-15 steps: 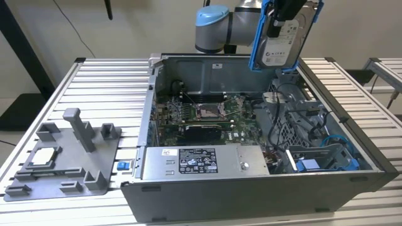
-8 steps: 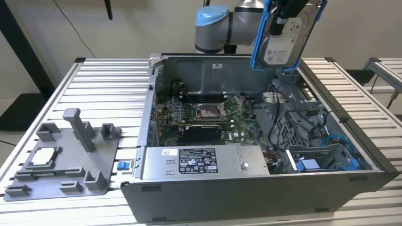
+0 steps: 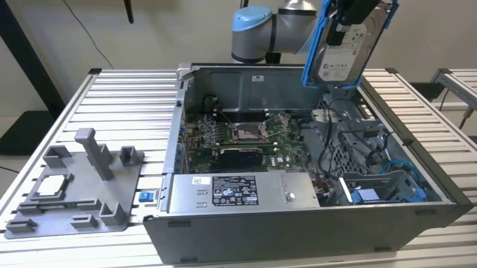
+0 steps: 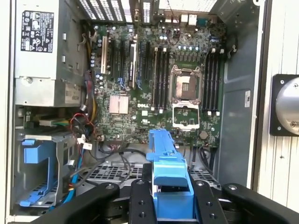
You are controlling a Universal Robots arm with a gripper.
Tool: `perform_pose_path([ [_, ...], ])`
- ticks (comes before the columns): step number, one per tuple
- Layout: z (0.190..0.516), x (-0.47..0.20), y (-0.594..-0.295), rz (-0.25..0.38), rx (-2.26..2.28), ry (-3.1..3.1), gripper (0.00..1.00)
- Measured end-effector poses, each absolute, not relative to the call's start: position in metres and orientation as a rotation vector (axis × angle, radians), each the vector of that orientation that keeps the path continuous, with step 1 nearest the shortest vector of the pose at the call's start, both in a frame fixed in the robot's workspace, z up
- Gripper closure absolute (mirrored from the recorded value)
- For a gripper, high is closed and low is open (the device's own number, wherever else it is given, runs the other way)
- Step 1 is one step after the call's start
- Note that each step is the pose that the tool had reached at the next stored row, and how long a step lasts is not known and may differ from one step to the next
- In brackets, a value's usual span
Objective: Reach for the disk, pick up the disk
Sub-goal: 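Pick up the disk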
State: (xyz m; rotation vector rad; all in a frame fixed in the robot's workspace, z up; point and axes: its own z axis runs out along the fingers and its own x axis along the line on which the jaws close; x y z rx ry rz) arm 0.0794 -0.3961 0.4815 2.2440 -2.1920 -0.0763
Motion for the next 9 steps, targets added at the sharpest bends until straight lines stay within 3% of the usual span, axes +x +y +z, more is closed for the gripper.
perform_pose_path([
  [9,0.483,0.08,-0.42,-0.077,2.244,-2.189,1.0],
])
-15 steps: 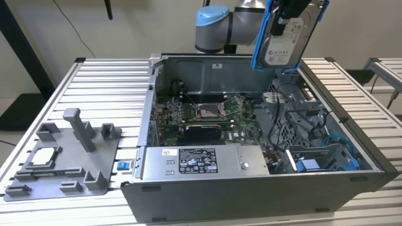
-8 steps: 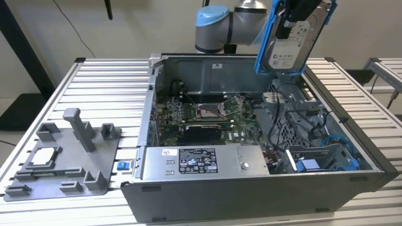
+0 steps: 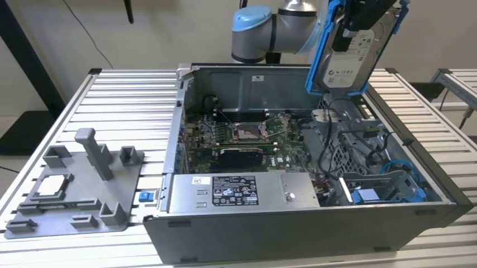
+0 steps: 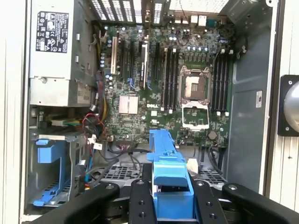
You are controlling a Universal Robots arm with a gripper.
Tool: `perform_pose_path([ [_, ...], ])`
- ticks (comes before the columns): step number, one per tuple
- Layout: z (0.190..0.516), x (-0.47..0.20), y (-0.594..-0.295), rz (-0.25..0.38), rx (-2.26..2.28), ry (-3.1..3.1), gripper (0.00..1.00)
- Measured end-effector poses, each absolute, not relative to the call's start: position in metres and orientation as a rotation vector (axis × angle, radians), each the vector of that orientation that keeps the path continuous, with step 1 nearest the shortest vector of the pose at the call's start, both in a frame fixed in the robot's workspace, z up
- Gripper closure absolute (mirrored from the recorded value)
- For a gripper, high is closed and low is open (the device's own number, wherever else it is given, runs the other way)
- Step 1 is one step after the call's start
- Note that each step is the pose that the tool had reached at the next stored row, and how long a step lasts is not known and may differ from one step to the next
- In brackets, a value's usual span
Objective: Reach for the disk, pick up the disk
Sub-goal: 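Pick up the disk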
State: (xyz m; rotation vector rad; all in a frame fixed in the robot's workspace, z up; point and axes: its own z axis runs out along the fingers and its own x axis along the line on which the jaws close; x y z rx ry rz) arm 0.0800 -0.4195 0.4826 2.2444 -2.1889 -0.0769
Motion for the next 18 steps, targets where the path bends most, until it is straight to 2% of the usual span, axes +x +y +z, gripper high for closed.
perform_pose_path([
  [18,0.488,0.083,-0.479,-0.074,2.245,-2.189,1.0],
])
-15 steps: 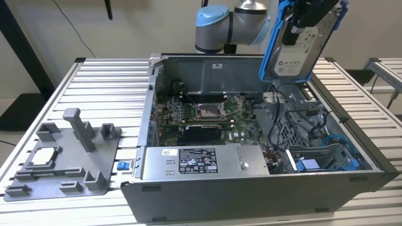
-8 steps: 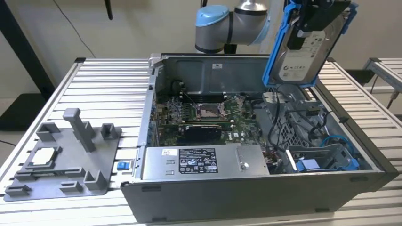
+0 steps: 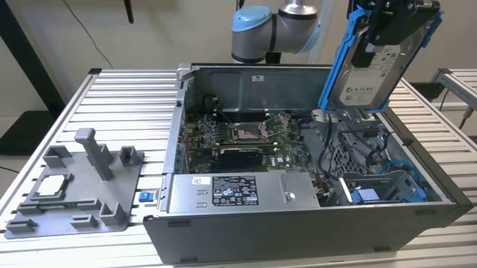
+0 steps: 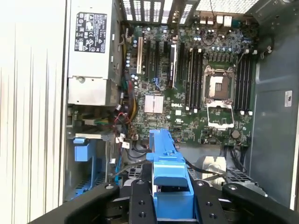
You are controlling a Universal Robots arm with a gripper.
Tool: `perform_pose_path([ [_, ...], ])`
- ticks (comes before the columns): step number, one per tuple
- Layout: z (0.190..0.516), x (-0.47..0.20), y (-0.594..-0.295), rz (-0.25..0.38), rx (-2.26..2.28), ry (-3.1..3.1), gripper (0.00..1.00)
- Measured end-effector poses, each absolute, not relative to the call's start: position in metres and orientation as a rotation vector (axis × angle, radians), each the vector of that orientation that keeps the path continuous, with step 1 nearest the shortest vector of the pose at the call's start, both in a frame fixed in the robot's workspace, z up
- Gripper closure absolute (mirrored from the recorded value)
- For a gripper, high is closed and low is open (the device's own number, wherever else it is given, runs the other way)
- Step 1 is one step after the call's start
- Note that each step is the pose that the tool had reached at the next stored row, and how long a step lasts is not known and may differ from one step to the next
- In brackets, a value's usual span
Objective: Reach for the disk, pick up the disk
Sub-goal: 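Pick up the disk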
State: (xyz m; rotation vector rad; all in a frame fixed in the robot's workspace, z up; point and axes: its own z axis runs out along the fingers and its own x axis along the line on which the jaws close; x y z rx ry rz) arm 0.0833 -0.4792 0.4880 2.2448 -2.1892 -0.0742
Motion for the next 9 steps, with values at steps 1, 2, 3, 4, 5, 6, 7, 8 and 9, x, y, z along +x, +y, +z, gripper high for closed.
perform_pose_path([
  [1,0.488,0.083,-0.483,-0.074,2.245,-2.189,1.0],
  [2,0.488,0.084,-0.486,-0.074,2.245,-2.189,1.0],
  [3,0.488,0.084,-0.49,-0.074,2.245,-2.189,1.0],
  [4,0.488,0.084,-0.493,-0.074,2.245,-2.189,1.0],
  [5,0.488,0.085,-0.497,-0.074,2.245,-2.189,1.0],
  [6,0.488,0.085,-0.5,-0.074,2.245,-2.189,1.0],
  [7,0.488,0.085,-0.504,-0.074,2.245,-2.189,1.0],
  [8,0.488,0.086,-0.508,-0.074,2.245,-2.189,1.0],
  [9,0.488,0.086,-0.512,-0.074,2.245,-2.189,1.0],
])
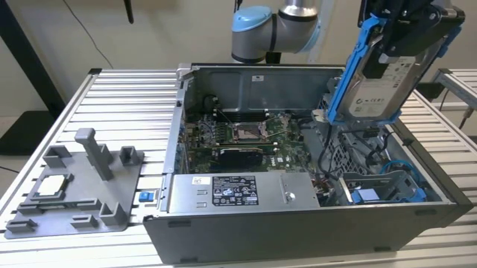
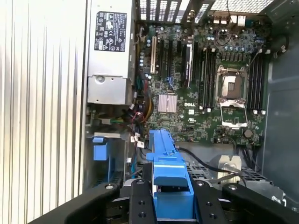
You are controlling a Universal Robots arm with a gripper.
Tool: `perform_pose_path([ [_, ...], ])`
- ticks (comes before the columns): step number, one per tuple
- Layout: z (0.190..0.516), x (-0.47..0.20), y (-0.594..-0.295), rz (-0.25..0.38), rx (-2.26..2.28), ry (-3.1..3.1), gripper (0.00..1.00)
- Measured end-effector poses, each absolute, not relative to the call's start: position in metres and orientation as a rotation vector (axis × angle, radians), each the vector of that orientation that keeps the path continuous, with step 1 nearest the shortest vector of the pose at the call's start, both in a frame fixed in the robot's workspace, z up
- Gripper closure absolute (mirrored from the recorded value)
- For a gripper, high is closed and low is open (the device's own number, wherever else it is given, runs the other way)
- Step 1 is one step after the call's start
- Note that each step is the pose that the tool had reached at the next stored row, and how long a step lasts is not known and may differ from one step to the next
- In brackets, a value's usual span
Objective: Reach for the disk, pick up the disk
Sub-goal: 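Pick up the disk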
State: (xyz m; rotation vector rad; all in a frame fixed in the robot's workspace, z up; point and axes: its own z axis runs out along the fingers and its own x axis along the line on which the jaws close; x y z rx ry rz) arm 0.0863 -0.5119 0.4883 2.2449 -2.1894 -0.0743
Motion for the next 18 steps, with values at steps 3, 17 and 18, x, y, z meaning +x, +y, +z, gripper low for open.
perform_pose_path([
  [3,0.488,0.088,-0.523,-0.079,2.247,-2.191,1.0],
  [17,0.476,0.099,-0.563,-0.108,2.262,-2.204,1.0],
  [18,0.475,0.101,-0.566,-0.108,2.262,-2.204,1.0],
])
